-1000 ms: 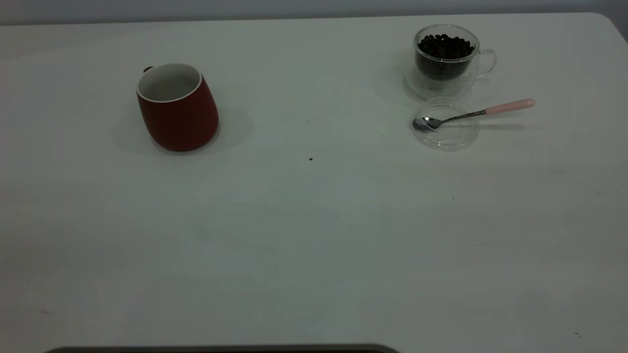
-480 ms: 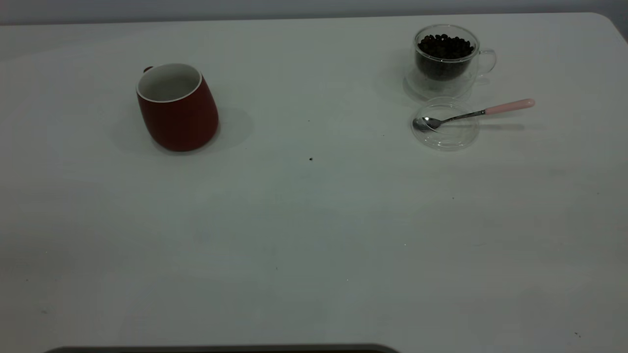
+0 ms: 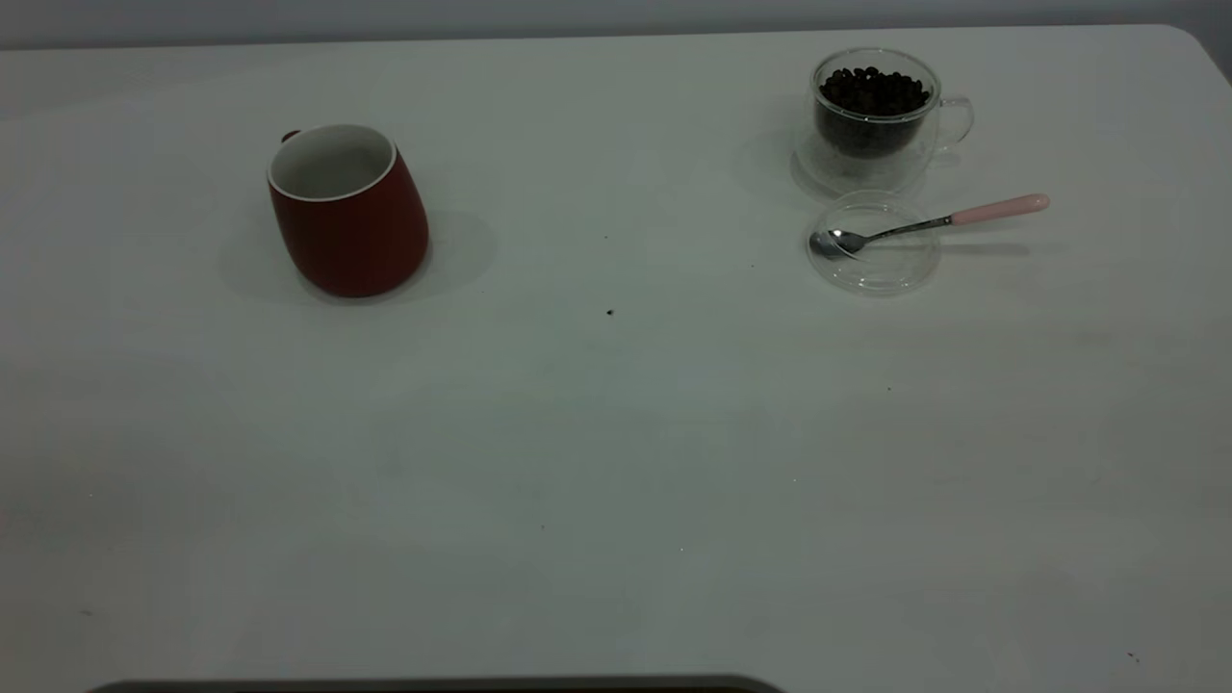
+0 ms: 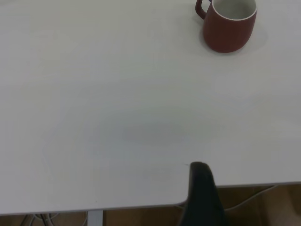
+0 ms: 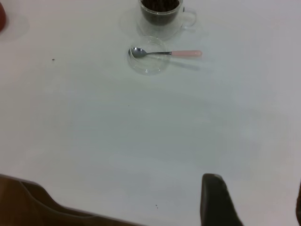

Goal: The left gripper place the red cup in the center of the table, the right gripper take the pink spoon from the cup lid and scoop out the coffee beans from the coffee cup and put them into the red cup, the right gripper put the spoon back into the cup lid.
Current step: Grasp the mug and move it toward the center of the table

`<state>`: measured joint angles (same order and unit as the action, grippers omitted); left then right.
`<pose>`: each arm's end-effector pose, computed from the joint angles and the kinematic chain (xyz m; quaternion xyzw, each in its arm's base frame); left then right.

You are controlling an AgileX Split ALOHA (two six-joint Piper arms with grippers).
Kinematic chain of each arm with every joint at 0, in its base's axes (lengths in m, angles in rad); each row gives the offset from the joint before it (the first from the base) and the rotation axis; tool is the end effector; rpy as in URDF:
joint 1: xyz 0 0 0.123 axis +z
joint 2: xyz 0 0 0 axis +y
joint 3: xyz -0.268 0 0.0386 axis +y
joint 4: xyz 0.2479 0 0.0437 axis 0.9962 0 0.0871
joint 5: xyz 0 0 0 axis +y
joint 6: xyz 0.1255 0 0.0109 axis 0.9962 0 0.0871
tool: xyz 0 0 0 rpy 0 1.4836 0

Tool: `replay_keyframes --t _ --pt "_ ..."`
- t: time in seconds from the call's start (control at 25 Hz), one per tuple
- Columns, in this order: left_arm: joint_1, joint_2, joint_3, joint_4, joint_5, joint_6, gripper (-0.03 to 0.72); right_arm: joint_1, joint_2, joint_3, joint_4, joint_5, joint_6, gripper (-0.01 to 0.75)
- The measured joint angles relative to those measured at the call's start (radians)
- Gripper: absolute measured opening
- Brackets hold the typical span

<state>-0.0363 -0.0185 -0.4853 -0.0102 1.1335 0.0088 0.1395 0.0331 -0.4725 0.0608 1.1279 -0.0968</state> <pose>0.0351 -0.0024 0.2495 0.0200 0.8705 -0.0118 0.4917 0.0415 0.0128 0.2443 -0.1055 0.8781 0.0403 0.4650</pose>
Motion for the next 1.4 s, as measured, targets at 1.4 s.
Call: replay_keyframes --t 1.4 --pt "0.000 1.937 -0.702 0.051 -0.487 0.313 0.587 0.000 0.000 0.000 0.000 0.000 0.000 0.436"
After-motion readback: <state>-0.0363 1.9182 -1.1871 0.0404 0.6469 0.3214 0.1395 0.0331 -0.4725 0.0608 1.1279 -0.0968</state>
